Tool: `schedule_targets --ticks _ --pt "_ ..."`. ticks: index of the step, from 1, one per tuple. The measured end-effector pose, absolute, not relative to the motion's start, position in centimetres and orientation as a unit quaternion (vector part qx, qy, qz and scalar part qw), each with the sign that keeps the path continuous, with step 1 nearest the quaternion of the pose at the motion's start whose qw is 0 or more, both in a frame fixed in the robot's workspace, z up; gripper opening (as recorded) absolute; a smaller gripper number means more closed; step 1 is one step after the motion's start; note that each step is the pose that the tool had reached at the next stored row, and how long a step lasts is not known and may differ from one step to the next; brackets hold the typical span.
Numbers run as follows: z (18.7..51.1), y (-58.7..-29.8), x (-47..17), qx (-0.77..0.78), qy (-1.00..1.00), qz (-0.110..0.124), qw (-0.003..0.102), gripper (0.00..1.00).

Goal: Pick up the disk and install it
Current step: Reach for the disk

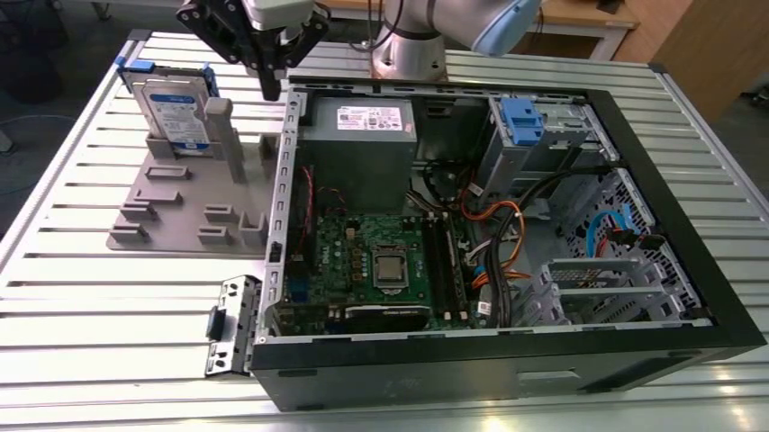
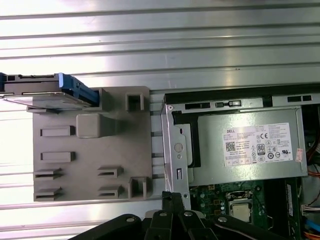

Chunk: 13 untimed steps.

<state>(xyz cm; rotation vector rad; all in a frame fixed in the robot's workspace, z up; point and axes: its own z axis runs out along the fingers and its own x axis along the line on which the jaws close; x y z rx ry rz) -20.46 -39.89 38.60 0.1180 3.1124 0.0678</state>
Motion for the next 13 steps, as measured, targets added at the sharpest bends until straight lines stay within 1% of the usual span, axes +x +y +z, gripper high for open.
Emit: schedule_targets --ticks 13 --pt "38.45 -39.89 -21.18 0.038 0.999 0.022 0.013 0.10"
